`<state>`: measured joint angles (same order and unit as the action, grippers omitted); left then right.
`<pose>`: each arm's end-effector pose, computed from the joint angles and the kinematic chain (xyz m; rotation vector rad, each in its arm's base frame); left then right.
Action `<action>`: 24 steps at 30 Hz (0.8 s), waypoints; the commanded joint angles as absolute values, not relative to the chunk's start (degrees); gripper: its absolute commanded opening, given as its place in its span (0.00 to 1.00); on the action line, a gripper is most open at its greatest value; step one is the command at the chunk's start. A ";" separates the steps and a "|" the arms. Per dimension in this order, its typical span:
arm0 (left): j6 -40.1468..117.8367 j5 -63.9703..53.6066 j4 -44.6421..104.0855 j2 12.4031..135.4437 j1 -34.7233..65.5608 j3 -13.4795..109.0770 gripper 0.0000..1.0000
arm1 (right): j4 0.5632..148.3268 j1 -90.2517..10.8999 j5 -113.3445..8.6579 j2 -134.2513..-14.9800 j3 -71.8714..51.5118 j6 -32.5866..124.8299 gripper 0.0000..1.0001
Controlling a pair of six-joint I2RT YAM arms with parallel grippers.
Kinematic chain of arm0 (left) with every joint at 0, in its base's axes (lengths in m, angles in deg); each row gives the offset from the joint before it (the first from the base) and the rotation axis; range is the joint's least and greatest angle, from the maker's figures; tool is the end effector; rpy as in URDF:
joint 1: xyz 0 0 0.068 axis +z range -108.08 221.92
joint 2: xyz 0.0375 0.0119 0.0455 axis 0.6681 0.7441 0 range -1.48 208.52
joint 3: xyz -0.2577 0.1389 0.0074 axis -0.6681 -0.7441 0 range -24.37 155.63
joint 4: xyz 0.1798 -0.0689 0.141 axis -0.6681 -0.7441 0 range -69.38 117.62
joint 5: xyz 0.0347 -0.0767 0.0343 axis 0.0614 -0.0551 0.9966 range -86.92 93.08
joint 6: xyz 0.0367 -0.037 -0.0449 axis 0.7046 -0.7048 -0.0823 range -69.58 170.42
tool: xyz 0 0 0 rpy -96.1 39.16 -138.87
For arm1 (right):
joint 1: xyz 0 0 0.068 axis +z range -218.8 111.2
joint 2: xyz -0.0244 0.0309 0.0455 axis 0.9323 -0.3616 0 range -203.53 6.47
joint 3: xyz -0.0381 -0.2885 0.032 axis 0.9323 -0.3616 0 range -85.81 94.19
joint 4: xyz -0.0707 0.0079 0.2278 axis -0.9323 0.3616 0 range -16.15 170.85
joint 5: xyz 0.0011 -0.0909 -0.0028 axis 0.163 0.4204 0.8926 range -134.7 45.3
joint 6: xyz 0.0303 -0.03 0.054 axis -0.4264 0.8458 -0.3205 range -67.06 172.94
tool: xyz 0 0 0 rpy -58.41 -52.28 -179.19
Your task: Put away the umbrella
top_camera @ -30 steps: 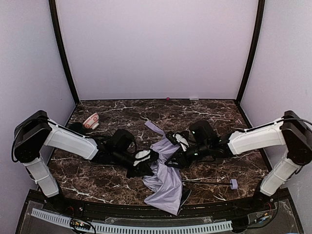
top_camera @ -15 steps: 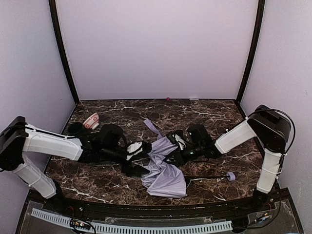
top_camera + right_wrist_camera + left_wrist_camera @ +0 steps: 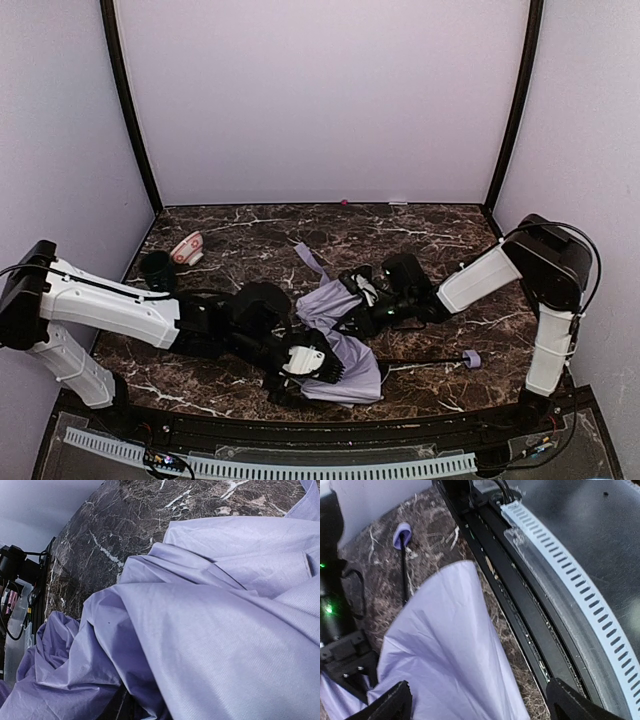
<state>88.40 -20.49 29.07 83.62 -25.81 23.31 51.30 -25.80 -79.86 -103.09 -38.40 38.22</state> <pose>0.0963 -0.2938 0.2374 1.9153 1.1544 -0.7394 0.2439 0.2712 0.1386 -0.9260 2.2220 1.2016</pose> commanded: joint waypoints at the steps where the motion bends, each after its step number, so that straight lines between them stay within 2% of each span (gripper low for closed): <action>1: 92.58 -10.94 32.69 87.43 -27.82 23.96 0.85 | 58.53 -26.31 -76.64 -105.27 -38.69 39.94 0.29; 3: 93.14 -9.19 37.47 87.15 -27.93 22.47 0.69 | 58.68 -26.31 -77.16 -105.16 -38.86 40.49 0.29; 5: 92.64 -8.50 40.81 85.94 -27.93 21.43 0.44 | 59.24 -26.26 -77.61 -105.07 -38.75 41.20 0.30; 7: 92.03 -9.49 42.16 84.87 -27.86 20.78 0.14 | 59.77 -26.33 -77.74 -105.19 -38.47 41.94 0.29; 8: 91.39 -9.84 42.42 84.61 -27.87 20.76 0.04 | 60.17 -26.32 -77.80 -105.30 -38.14 42.37 0.30; 9: 90.58 -10.32 42.30 84.50 -27.87 21.10 0.00 | 60.93 -26.28 -77.85 -105.48 -37.66 42.98 0.30; 16: 78.48 -19.42 40.58 85.46 -19.74 28.10 0.00 | 68.81 -26.27 -78.35 -107.72 -31.75 49.37 0.29; 24: 71.52 -21.66 40.24 95.20 -9.65 30.86 0.00 | 73.33 -26.35 -84.08 -108.22 -27.36 56.10 0.29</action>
<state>76.05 -20.10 40.11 91.00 -12.80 30.37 65.90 -26.08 -82.04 -106.22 -28.23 51.61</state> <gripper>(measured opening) 0.045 0.292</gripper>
